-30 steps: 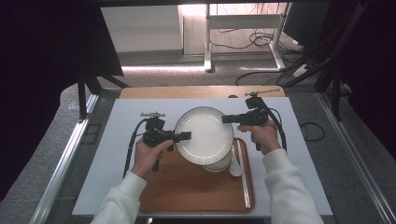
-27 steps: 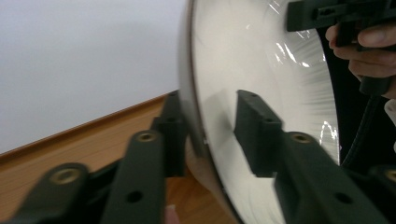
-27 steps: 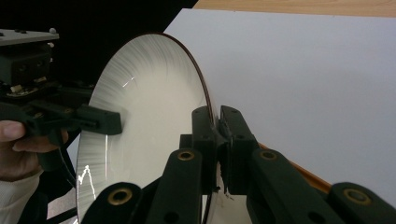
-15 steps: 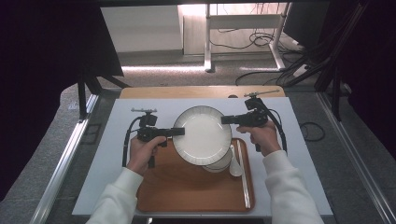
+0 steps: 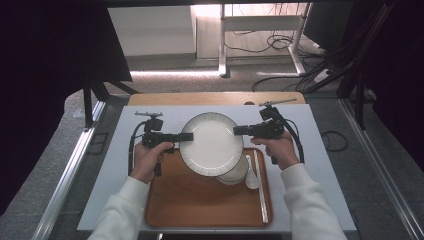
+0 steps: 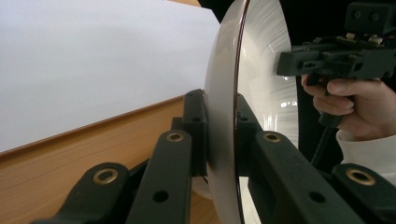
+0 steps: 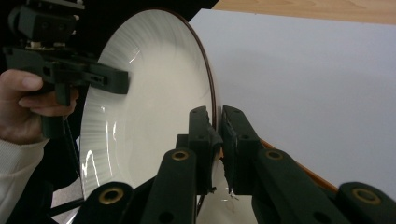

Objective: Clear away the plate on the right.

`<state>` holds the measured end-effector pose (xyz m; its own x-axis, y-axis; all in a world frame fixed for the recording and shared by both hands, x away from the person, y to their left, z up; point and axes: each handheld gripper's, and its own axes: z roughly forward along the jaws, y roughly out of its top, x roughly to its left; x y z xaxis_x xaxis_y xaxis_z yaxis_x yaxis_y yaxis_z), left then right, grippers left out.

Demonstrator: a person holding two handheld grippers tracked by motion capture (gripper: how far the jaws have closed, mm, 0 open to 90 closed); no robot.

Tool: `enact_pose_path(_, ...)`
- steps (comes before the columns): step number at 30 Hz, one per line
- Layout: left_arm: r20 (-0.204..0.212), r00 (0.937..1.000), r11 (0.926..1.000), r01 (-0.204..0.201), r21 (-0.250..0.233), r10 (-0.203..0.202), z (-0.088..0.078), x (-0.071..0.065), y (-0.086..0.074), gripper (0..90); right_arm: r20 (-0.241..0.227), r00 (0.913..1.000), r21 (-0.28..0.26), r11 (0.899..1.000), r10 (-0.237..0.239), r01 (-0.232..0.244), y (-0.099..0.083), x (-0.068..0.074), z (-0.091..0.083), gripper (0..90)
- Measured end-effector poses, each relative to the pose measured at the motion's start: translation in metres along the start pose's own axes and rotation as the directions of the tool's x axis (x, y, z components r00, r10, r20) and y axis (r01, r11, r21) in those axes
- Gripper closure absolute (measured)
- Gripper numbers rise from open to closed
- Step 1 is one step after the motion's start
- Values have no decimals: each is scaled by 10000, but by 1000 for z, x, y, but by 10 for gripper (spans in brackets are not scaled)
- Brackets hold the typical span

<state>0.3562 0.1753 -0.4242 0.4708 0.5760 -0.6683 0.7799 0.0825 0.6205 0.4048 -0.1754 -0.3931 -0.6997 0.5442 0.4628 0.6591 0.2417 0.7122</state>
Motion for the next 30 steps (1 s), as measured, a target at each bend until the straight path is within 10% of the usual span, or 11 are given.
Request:
enact_pose_path(14, 124, 9999, 9988, 113, -476, -108, -20, 8, 5, 817, 818, 9708, -922, 9682, -2254, 2326, -23, 25, -52, 388)
enact_pose_path(30, 31, 10000, 9981, -83, -613, 85, -27, 6, 12, 818, 1576, 9602, -896, 9650, -2306, 2464, -60, 8, -81, 309)
